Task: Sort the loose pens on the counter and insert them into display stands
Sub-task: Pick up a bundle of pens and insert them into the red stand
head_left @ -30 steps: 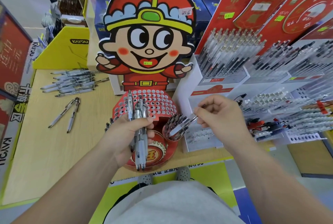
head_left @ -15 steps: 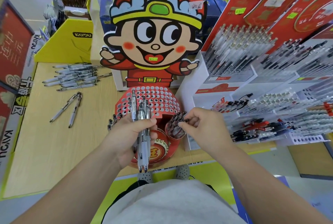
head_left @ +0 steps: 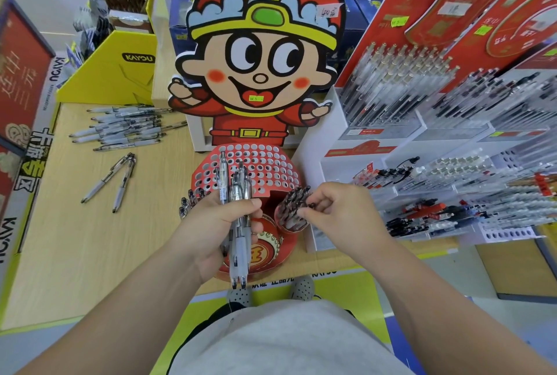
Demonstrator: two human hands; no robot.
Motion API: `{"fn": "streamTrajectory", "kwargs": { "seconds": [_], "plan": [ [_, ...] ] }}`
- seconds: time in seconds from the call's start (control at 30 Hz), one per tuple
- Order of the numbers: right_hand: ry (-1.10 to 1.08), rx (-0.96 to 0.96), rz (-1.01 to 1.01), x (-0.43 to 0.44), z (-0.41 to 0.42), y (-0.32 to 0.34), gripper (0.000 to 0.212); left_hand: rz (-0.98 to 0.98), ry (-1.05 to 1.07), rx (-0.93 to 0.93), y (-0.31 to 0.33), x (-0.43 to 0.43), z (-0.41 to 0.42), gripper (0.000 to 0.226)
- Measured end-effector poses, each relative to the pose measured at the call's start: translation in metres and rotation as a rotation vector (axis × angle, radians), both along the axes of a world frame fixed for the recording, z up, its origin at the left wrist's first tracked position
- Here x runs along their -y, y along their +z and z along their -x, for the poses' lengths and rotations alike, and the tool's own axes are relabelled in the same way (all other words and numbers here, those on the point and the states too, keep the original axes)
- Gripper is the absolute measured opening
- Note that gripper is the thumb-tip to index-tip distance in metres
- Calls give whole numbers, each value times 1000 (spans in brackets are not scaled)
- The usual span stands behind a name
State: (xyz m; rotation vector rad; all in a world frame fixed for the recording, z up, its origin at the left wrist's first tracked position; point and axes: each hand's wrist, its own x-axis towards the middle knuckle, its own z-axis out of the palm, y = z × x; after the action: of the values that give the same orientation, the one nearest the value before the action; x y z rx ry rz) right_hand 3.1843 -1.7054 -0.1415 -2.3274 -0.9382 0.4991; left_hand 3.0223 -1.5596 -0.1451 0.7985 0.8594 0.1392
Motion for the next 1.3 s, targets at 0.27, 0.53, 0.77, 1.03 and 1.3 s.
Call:
{"fn": "streamTrajectory", "kwargs": {
  "seconds": [0.27, 0.53, 0.77, 1.03, 1.3],
  "plan": [
    [39, 10, 10, 5, 6, -7, 16, -5, 1, -10, -3, 3, 1, 19],
    [97, 134, -8, -4, 5, -13, 19, -15, 8, -17, -6, 8, 5, 20],
    [159, 163, 56, 3, 8, -23, 24, -6, 16, -29, -7, 10, 11, 27],
    [164, 248, 47, 2, 10, -32, 22, -15, 11, -28, -5, 12, 11, 22],
    [173, 232, 118, 0, 11, -30, 26, -29, 1, -25, 3, 18, 10, 24]
  ]
}}
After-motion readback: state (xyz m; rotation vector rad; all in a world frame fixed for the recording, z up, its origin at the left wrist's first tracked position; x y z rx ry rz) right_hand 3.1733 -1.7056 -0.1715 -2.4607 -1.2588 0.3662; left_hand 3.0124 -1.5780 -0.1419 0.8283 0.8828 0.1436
